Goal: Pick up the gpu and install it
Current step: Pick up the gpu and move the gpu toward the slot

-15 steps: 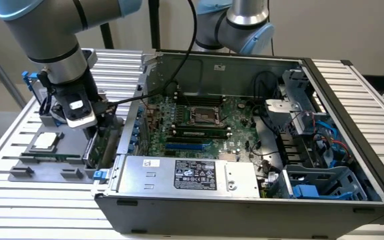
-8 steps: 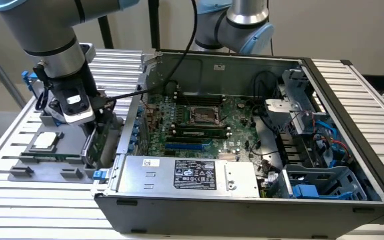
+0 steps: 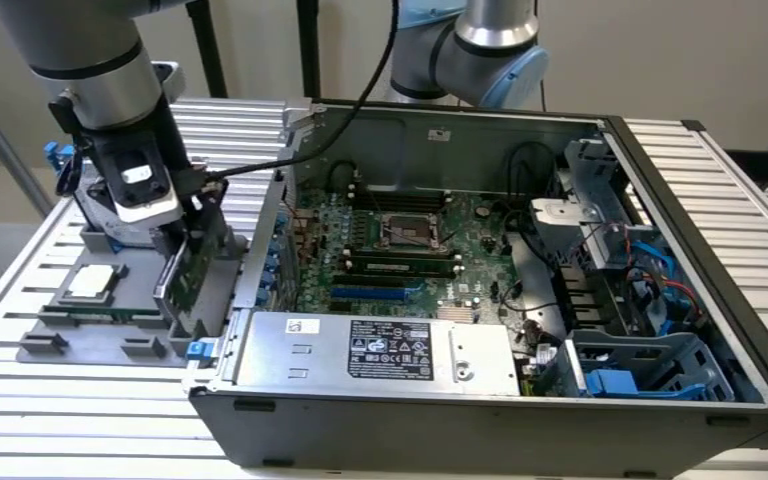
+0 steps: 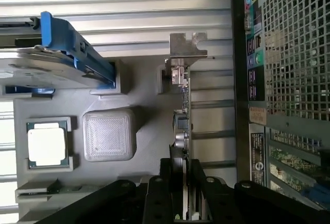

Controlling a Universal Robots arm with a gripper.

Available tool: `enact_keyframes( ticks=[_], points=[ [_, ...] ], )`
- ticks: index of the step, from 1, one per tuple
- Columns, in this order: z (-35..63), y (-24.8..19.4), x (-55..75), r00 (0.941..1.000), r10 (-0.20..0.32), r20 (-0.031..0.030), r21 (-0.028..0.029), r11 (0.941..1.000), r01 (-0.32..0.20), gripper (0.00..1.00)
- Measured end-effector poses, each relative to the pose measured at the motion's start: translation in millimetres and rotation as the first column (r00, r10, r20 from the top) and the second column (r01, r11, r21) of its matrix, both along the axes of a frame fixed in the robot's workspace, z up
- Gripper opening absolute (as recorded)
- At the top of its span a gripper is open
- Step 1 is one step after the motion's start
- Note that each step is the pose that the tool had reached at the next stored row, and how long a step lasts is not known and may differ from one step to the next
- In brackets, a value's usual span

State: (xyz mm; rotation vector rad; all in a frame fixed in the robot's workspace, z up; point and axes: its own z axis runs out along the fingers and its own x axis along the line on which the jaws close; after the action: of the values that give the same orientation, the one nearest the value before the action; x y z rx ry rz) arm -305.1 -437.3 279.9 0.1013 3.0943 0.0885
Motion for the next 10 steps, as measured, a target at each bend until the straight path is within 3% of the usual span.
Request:
enact_keyframes(
  ticks=[10],
  points=[
    [45.3, -0.3, 2.3, 1.0000, 0.000, -0.0001, -0.0001, 1.0000, 0.000, 0.00]
  ],
)
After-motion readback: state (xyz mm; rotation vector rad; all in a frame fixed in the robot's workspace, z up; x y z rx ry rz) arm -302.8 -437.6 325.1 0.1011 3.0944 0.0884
